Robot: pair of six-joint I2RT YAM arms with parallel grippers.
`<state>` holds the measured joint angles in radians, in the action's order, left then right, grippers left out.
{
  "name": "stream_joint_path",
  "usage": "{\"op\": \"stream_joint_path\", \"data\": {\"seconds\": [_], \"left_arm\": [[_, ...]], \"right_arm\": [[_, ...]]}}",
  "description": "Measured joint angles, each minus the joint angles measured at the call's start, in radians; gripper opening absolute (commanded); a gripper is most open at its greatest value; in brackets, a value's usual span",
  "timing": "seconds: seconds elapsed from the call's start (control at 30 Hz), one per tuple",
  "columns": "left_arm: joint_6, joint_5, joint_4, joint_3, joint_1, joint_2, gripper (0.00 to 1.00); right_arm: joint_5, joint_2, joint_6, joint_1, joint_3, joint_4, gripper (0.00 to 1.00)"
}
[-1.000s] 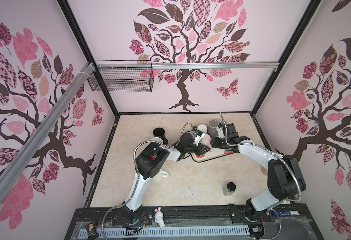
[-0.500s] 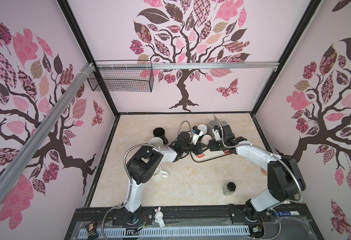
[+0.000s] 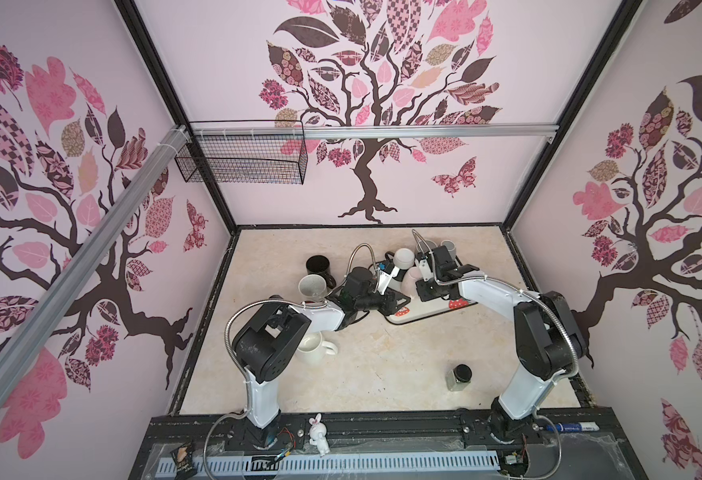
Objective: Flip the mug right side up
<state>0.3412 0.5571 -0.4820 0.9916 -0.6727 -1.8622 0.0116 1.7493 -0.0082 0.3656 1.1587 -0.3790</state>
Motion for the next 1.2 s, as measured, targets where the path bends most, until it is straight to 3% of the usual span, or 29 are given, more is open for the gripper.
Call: {"op": "stream_joint_path", "data": {"seconds": [0.2, 0.37, 0.6, 0.87, 1.03, 1.2], "left_arm": [[-0.002, -0.020, 0.010, -0.035, 0.001, 0.055, 0.40], [0.014, -0.094, 0.056, -0.081, 0.002, 0.150, 0.43], [0.088, -0.254, 0.172, -0.122, 0.028, 0.354, 0.44], [0.282, -0.282, 0.243, -0.191, 0.106, 0.507, 0.51], [0.404, -0.242, 0.233, -0.210, 0.108, 0.541, 0.57], [0.512, -0.167, 0.159, -0.210, 0.108, 0.537, 0.54]], "right_arm": [[0.029, -0.004, -0.019, 0.006, 0.000, -0.003, 0.00], [0.009, -0.048, -0.001, 0.006, -0.044, 0.017, 0.00], [-0.092, -0.285, 0.127, 0.006, -0.226, 0.138, 0.00], [-0.231, -0.456, 0.421, 0.006, -0.340, 0.432, 0.00], [-0.347, -0.463, 0.687, 0.006, -0.391, 0.642, 0.00], [-0.459, -0.450, 0.934, 0.008, -0.393, 0.847, 0.00]]}}
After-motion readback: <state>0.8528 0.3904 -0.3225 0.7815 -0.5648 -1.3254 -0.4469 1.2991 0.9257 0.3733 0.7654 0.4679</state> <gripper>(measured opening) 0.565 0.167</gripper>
